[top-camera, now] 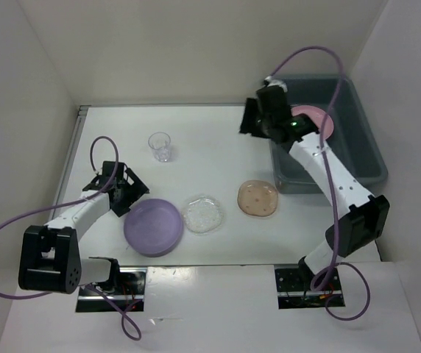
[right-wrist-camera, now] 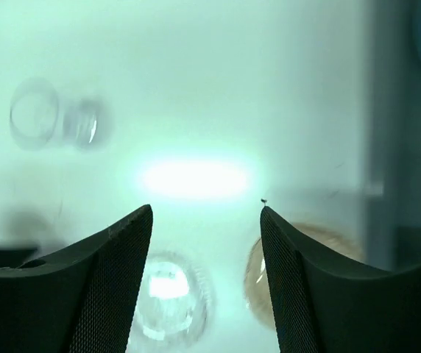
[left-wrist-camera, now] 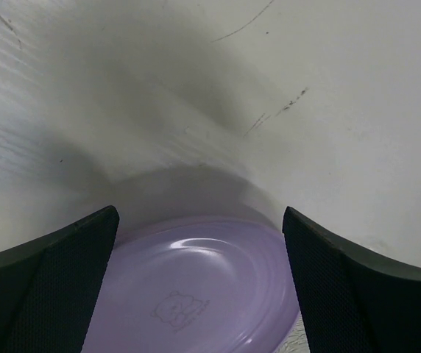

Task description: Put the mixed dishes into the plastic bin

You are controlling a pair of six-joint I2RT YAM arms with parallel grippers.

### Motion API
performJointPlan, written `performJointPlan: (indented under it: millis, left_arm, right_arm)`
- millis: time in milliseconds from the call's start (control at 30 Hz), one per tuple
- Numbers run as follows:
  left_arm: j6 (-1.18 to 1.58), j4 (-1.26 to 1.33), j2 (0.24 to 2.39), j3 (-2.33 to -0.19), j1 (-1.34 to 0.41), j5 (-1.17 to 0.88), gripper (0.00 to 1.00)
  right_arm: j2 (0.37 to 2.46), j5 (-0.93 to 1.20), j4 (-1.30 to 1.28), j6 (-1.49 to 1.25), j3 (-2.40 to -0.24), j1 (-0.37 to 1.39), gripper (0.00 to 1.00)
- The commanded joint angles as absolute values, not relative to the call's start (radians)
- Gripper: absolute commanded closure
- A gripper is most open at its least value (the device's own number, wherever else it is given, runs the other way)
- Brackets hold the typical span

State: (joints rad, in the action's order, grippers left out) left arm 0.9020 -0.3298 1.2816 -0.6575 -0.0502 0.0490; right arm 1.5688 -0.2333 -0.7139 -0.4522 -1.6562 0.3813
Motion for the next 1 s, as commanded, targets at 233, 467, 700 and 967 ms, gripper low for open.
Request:
performJointPlan:
  millis: [233, 467, 700, 967]
  left_arm:
    - [0.951, -0.305, 1.163, -0.586, -0.048, 0.051, 0.01]
    - [0.971, -0.296, 1.173, -0.562, -0.048, 0.049, 0.04]
    - [0.980, -0.278, 1.173, -0.552, -0.048, 0.049, 0.04]
    - [0.989, -0.268, 1.173, -0.552, -0.048, 0.049, 0.04]
  right_arm:
    - [1.631, 0.006, -0.634, -0.335, -1.332, 0.681, 0.35]
    - [1.703, 0.119, -0.588, -0.299, -1.282, 0.681, 0.42]
    - [1.789, 0.143, -0.543, -0.290, -1.239, 0.681, 0.46]
    - [1.850, 0.155, -0.525, -0.290, -1.230, 0.681, 0.57]
